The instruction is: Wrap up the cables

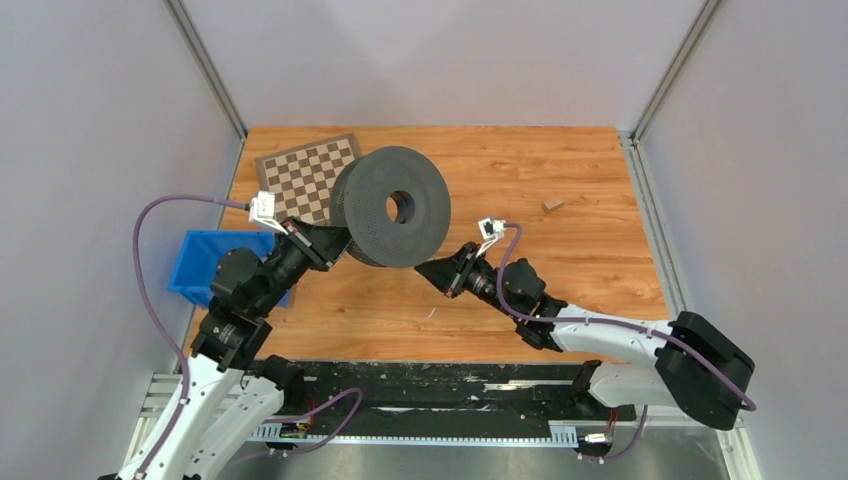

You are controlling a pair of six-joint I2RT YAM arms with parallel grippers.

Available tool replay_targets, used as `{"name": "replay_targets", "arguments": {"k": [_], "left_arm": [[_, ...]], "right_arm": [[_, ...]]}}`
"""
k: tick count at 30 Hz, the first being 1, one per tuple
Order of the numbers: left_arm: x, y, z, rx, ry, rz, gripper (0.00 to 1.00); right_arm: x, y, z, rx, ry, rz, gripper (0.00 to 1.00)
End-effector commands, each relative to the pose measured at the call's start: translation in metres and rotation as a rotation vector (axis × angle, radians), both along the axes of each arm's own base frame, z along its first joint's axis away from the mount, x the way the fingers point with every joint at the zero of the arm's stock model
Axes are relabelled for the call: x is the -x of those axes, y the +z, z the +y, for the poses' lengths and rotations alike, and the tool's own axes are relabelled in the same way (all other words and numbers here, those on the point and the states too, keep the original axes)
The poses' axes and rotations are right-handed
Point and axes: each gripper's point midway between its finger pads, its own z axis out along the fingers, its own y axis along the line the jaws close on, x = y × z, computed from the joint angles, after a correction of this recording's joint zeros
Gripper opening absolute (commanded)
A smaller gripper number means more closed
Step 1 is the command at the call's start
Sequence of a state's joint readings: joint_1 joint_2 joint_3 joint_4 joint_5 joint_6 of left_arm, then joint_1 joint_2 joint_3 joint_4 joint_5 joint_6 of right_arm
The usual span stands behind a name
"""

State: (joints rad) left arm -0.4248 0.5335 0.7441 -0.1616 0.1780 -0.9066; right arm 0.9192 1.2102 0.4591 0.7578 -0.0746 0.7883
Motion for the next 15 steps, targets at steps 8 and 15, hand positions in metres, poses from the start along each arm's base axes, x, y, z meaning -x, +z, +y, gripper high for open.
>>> {"name": "replay_targets", "arguments": {"k": [8,15], "left_arm": [[-0.007,0.041,0.024,0.198,0.138,-0.141,0.0],[-0.009,0.032,0.026,0.179,0.155,-0.132,0.0]], "right_arm": [[-0.02,0.007,0.018,-0.089,-0.26,0.179,0.0],[-0.023,0.007,0.013,-0.116,-0.298,0.235,0.0]]}}
